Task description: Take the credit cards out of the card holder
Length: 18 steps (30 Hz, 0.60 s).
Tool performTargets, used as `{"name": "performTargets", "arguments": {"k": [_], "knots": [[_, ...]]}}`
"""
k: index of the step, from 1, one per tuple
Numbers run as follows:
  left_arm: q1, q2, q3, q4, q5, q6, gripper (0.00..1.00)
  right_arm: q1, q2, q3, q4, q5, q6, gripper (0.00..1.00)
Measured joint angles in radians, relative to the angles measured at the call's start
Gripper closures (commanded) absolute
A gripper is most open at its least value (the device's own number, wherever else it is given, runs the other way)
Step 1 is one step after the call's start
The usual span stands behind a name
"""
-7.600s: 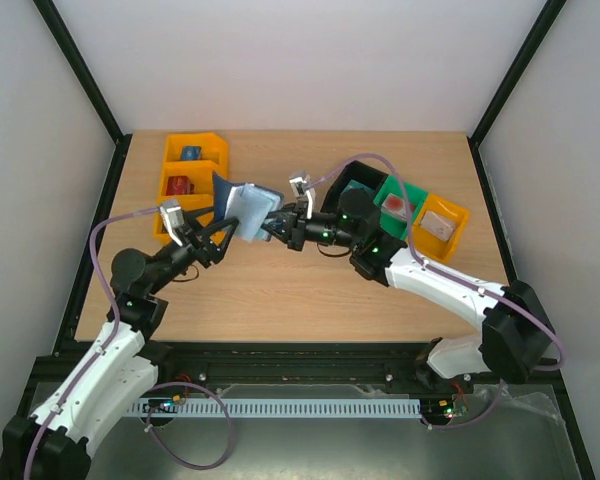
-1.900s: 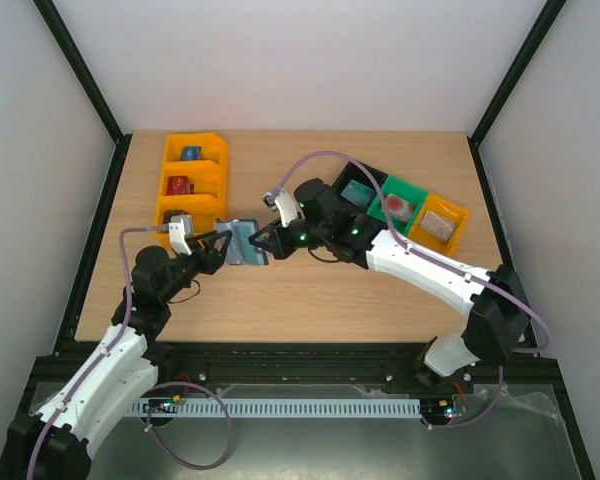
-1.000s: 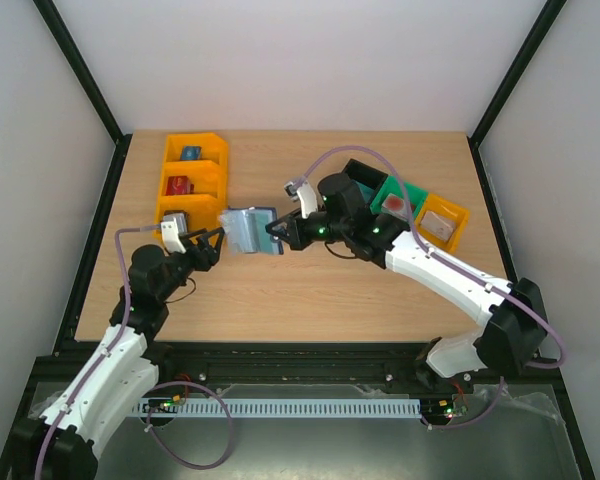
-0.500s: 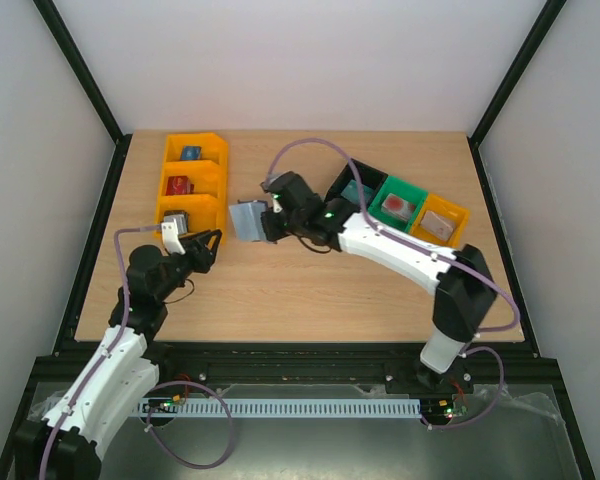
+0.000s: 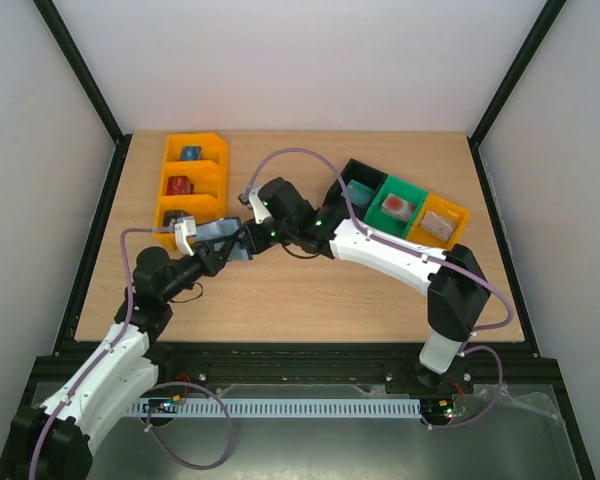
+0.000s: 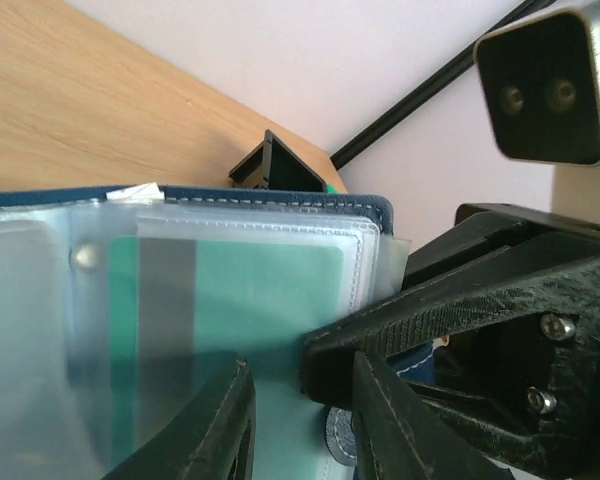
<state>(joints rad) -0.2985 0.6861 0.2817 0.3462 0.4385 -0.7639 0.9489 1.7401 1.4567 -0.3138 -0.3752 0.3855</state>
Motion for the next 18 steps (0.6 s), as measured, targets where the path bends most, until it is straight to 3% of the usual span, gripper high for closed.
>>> {"name": "performTargets", "arguments": {"k": [10,18], "knots": [[0.050,-0.028,0.000,0.001,0.016,-0.034,0.66,-0.088,-0.128,-0.163,0.213,-0.240,0.061,0.98],[0.064,-0.045,0.000,0.064,0.113,-0.031,0.64,-0.116,-0.177,-0.230,0.339,-0.350,0.109,0.98]]}}
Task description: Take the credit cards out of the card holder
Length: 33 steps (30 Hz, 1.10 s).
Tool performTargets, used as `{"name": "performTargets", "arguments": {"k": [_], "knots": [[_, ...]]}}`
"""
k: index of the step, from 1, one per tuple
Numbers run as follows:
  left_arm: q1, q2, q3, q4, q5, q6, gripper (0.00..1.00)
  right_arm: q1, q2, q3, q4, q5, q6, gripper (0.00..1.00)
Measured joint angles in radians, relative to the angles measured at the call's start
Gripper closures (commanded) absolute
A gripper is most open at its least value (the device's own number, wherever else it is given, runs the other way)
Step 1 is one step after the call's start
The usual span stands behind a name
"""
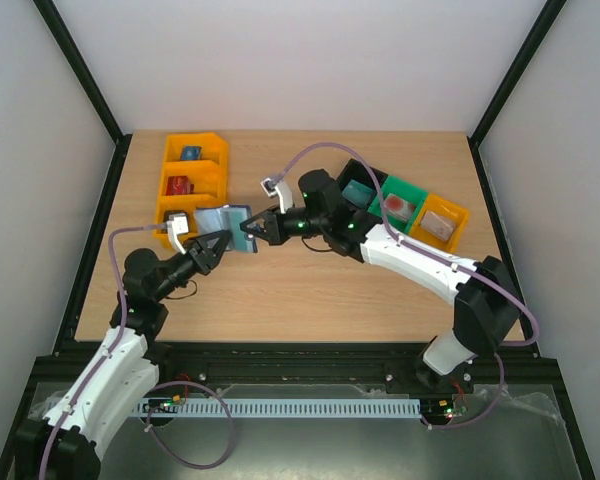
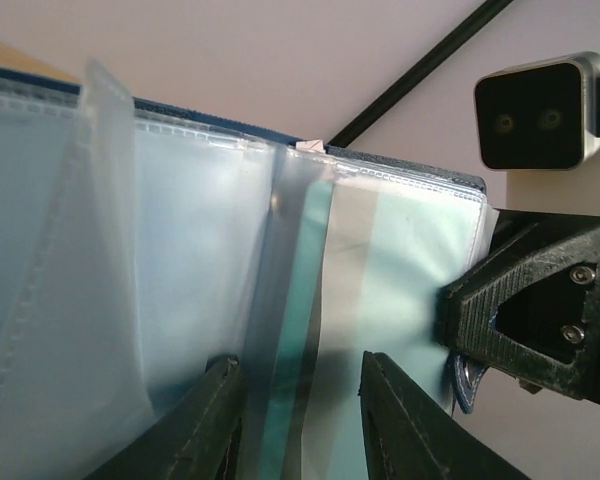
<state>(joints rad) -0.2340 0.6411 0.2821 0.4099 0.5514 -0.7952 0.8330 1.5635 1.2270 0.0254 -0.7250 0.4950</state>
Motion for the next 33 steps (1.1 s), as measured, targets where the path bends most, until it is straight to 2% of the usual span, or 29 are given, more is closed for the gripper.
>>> {"name": "performTargets", "arguments": {"k": [6,12,15,17,22,33], "knots": [[0.000,-0.015,0.002,0.013,0.056,0.001,0.61,-0.017,-0.038,-0.056,0.065,-0.061,0.020,0.98],[0.010,-0.014,0.005,0.132,0.150,-0.035,0.54,-0.040,-0.069,-0.064,0.109,-0.133,0.029,0.98],[0.010,-0.013,0.014,0.174,0.183,-0.040,0.53,-0.043,-0.073,-0.064,0.146,-0.154,0.038,0.98],[0.010,-0.009,0.026,0.183,0.196,-0.037,0.60,-0.046,-0.073,-0.063,0.167,-0.162,0.041,0.98],[0.014,0.005,0.050,0.179,0.193,-0.023,0.96,-0.051,-0.069,-0.036,0.182,-0.168,0.041,0.98],[0.019,-0.021,0.081,0.087,0.202,0.011,0.98,-0.066,-0.084,-0.066,0.241,-0.169,0.033,0.99]]}}
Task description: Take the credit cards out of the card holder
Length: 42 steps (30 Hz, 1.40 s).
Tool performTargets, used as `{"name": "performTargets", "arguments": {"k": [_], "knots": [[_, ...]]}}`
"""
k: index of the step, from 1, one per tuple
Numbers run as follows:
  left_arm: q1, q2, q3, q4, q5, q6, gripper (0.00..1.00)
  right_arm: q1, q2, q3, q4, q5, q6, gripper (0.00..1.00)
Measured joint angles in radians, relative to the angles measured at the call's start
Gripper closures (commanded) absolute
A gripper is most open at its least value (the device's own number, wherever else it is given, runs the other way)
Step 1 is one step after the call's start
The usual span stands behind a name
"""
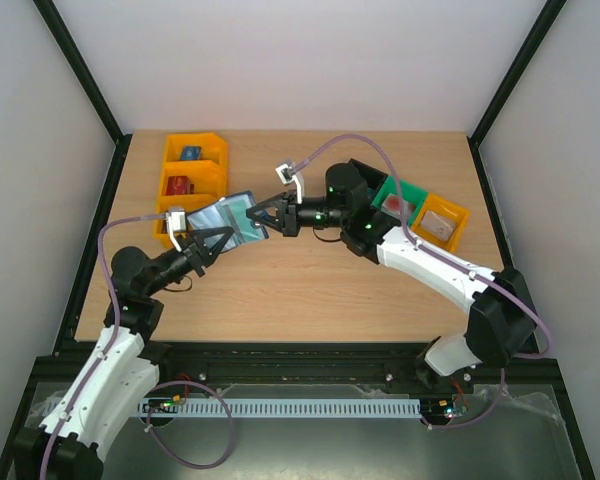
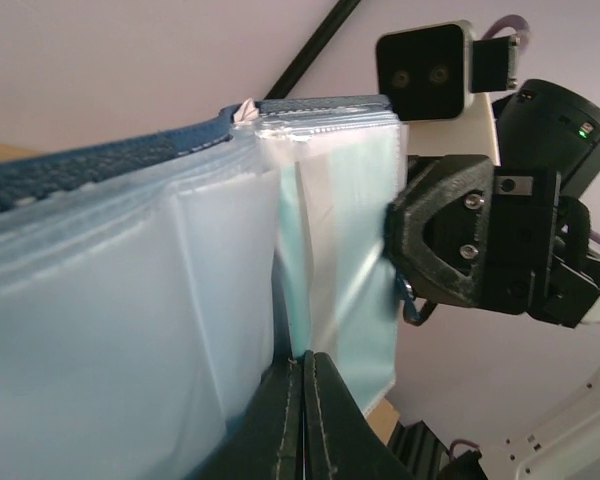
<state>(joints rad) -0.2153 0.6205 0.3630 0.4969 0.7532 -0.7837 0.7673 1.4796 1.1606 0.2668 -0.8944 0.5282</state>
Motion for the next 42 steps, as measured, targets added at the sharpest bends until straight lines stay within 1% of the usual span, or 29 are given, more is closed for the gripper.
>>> {"name": "performTargets", "arguments": {"k": [6,12,13,14,15,16,22,26,27,33,38,39,40,41,42], "knots": [[-0.002,-0.017,0.025,-0.064,0.049,0.034,0.98,-0.026,-0.031,-0.052,0.020,-0.035,0.008,0.98],[-0.004,-0.022,0.029,-0.071,0.058,0.063,0.98,-0.029,-0.036,-0.054,0.024,-0.058,0.018,0.98],[-0.004,-0.022,0.029,-0.074,0.057,0.072,0.95,-0.029,-0.037,-0.056,0.024,-0.058,0.019,0.98],[-0.005,-0.023,0.029,-0.079,0.055,0.080,0.81,-0.029,-0.041,-0.059,0.024,-0.057,0.019,0.98],[-0.006,-0.023,0.031,-0.091,0.049,0.093,0.59,-0.029,-0.045,-0.062,0.021,-0.055,0.019,0.98],[-0.007,-0.023,0.034,-0.101,0.043,0.111,0.49,-0.029,-0.049,-0.063,0.018,-0.051,0.019,0.98],[-0.014,-0.049,0.076,-0.209,0.007,0.214,0.25,-0.037,-0.079,-0.062,-0.062,-0.002,-0.021,0.98],[0.003,-0.058,0.107,-0.286,-0.044,0.287,0.03,-0.037,-0.104,-0.050,-0.137,0.005,-0.063,0.98],[0.011,-0.058,0.109,-0.299,-0.058,0.296,0.01,-0.037,-0.108,-0.044,-0.154,0.002,-0.073,0.98],[0.048,-0.051,0.104,-0.329,-0.078,0.309,0.00,-0.037,-0.162,-0.024,-0.203,-0.068,-0.120,0.98],[0.054,-0.048,0.092,-0.279,0.000,0.297,0.01,-0.037,-0.182,-0.024,-0.226,-0.114,-0.143,0.98],[0.056,-0.047,0.082,-0.252,0.033,0.285,0.04,-0.037,-0.182,-0.024,-0.226,-0.125,-0.145,0.98],[0.057,-0.046,0.077,-0.234,0.051,0.275,0.11,-0.037,-0.182,-0.024,-0.226,-0.137,-0.146,0.98],[0.057,-0.042,0.065,-0.196,0.078,0.259,0.24,-0.037,-0.182,-0.024,-0.226,-0.150,-0.146,0.98],[0.057,-0.040,0.057,-0.172,0.096,0.238,0.45,-0.037,-0.182,-0.024,-0.225,-0.161,-0.146,0.98]]}}
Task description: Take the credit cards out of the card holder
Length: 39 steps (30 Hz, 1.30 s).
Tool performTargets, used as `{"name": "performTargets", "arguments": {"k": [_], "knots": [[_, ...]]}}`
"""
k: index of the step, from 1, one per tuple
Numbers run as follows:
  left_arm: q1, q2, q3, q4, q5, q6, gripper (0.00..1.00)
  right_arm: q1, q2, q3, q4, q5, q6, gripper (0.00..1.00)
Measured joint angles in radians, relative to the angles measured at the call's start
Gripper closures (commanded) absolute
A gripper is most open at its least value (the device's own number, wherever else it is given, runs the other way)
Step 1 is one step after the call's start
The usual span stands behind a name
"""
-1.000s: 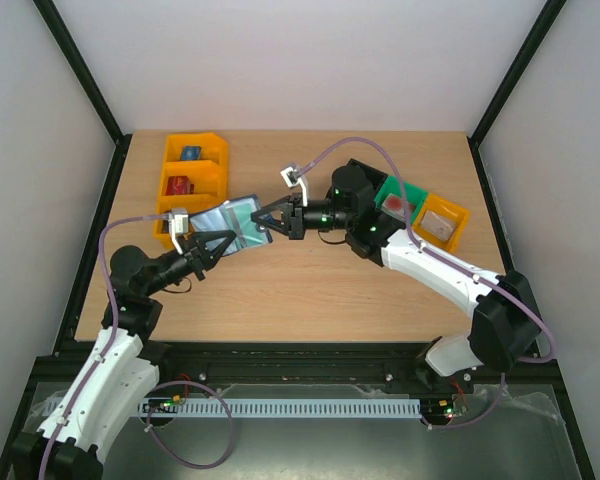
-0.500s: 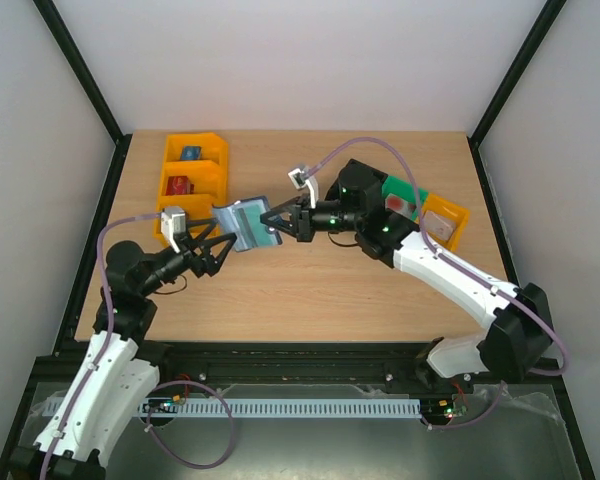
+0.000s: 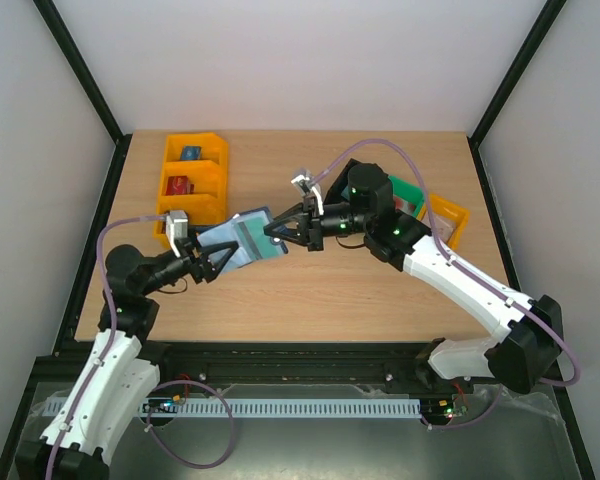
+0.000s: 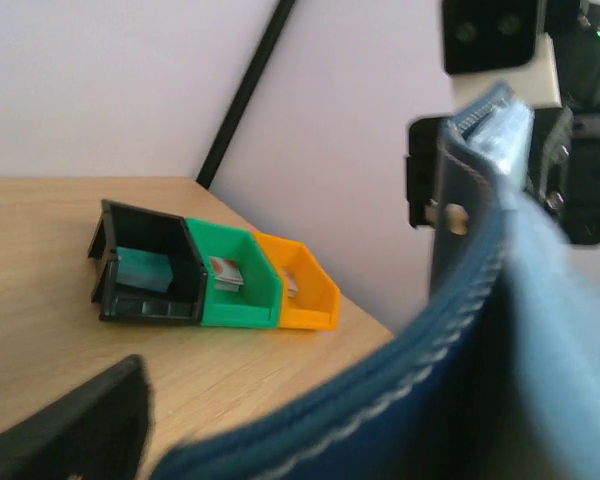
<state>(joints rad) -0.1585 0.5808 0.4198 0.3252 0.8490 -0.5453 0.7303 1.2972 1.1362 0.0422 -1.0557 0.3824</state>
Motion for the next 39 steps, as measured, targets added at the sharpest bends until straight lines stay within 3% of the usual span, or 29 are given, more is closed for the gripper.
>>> {"name": "performTargets", "arguments": {"k": [2,3,4,7,11,14,24,35,39], "knots": [[0.000,0.006,-0.016,0.059,0.040,-0.028,0.83,0.000,0.000,-0.001,0.002,-0.015,0.000,0.98],[-0.001,0.009,-0.020,0.088,0.062,-0.040,0.95,0.000,0.000,-0.002,0.003,-0.016,0.000,0.96],[-0.005,0.011,-0.021,0.111,0.082,-0.046,0.97,0.000,0.000,-0.002,0.003,-0.016,-0.003,0.81],[-0.017,0.008,-0.021,0.161,0.125,-0.053,0.98,0.000,-0.001,-0.002,-0.021,-0.011,-0.030,0.55],[-0.017,0.003,-0.016,0.124,0.114,-0.020,0.98,0.002,-0.022,0.003,-0.106,0.044,-0.117,0.37],[-0.017,-0.006,-0.004,0.080,0.092,0.037,0.98,0.002,-0.048,0.008,-0.175,0.119,-0.171,0.31],[-0.018,-0.047,0.024,0.004,0.037,0.237,0.98,0.002,-0.073,0.034,-0.217,0.335,-0.224,0.29],[-0.022,-0.045,0.024,-0.002,0.031,0.277,0.98,0.018,-0.056,0.000,-0.095,0.337,-0.155,0.29],[-0.022,-0.045,0.024,-0.002,0.030,0.277,0.98,0.039,-0.044,-0.007,-0.085,0.359,-0.146,0.35]]}}
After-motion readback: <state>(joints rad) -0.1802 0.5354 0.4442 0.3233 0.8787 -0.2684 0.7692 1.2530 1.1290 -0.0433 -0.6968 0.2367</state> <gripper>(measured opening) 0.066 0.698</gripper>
